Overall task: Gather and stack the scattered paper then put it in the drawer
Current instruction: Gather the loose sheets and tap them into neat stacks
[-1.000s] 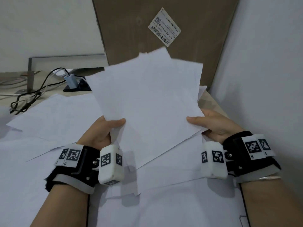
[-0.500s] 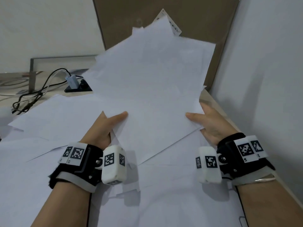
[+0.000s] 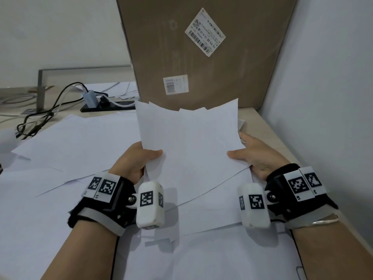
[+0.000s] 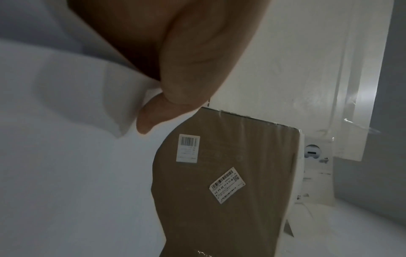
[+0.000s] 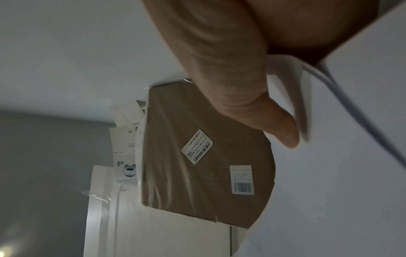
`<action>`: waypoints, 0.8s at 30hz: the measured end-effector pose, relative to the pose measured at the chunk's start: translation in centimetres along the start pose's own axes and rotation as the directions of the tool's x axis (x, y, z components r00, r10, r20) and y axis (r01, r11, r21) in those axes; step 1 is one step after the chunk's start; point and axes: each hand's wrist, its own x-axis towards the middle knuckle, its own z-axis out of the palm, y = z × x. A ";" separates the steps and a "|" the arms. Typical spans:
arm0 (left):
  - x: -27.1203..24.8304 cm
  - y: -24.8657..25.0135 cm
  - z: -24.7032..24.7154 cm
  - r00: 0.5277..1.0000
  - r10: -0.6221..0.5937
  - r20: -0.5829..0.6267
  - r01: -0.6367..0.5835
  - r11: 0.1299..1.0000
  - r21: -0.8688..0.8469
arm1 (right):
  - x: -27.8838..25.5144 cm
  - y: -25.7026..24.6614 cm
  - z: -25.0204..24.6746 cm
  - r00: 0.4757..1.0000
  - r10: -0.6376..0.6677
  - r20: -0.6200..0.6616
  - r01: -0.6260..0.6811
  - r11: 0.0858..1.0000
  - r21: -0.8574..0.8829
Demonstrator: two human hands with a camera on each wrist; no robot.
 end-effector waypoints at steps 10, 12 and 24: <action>-0.4 0.8 0.0 0.971 0.227 -0.077 -0.231 0.971 -0.061 | 0.6 -0.2 -0.3 0.988 -0.072 -0.140 0.081 0.995 0.063; -0.5 1.0 -0.1 0.962 0.263 -0.076 -0.270 0.958 -0.092 | 0.6 -0.3 -0.4 0.987 -0.086 -0.138 0.098 0.992 0.080; -1.4 5.9 1.1 0.872 0.482 -0.085 -0.490 0.864 -0.114 | -0.8 -2.8 0.6 0.846 -0.419 -0.330 0.454 0.891 0.032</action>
